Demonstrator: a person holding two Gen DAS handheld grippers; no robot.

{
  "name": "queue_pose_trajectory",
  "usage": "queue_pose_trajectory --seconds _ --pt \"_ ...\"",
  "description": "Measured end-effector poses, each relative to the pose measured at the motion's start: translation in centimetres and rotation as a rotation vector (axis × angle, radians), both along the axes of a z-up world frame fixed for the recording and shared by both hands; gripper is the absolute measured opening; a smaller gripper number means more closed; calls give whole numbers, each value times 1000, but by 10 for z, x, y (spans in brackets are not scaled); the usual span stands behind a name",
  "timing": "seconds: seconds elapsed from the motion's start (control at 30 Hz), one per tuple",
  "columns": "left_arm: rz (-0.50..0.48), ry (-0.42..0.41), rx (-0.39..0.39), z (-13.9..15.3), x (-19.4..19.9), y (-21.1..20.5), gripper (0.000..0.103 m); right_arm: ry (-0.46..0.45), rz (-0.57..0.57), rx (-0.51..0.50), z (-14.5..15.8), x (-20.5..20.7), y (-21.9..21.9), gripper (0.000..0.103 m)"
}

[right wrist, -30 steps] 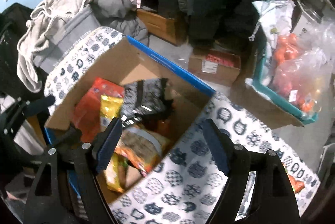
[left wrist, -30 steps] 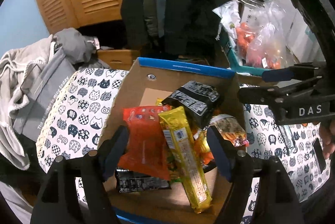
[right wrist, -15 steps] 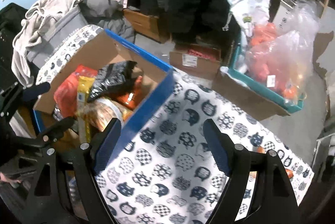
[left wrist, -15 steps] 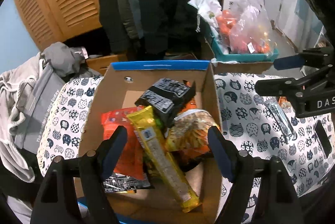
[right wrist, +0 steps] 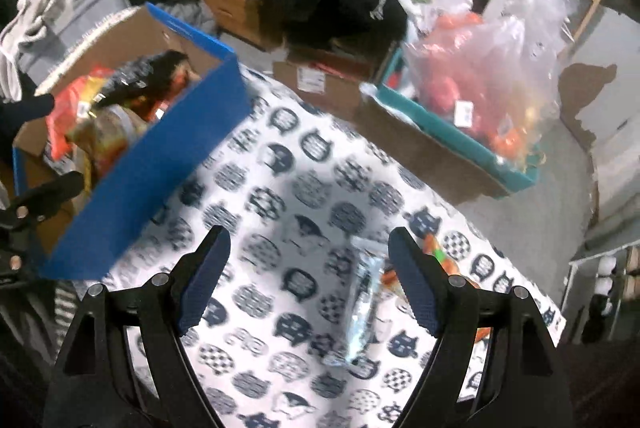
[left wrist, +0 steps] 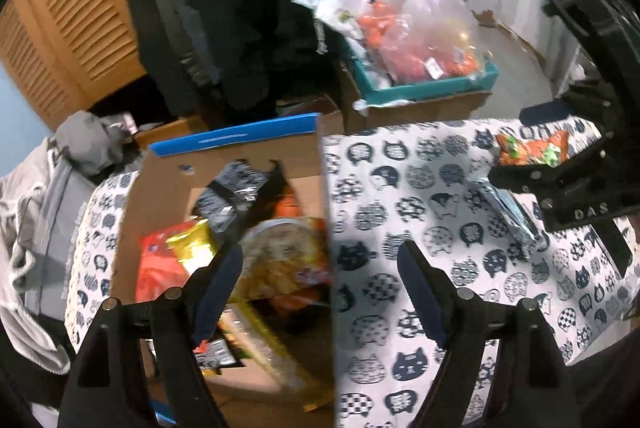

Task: Organize snacks
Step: 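Move both grippers back to the table toward the silver packet and chip bag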

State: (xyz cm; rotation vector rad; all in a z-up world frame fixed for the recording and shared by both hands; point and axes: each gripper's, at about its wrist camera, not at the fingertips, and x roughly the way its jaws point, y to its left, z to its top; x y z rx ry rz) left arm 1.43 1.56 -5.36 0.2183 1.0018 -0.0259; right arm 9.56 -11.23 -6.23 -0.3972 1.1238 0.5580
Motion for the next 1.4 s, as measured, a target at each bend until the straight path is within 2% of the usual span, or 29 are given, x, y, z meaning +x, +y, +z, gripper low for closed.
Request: queue_pose_trajectory --seconds 0.27,0.73,1.07,1.4 --pt "-95 50 35 -18 10 -50 81 15 -21 -60 -19 12 -48 80" --pt "-144 165 27 -57 46 -99 81 26 -23 -162 -53 41 -116 80" --pt "-142 244 -3 -87 78 -120 81 33 1 -202 -90 57 -127 80" --pt "-129 302 -40 -110 95 -139 81 127 24 -251 -128 56 -130 82"
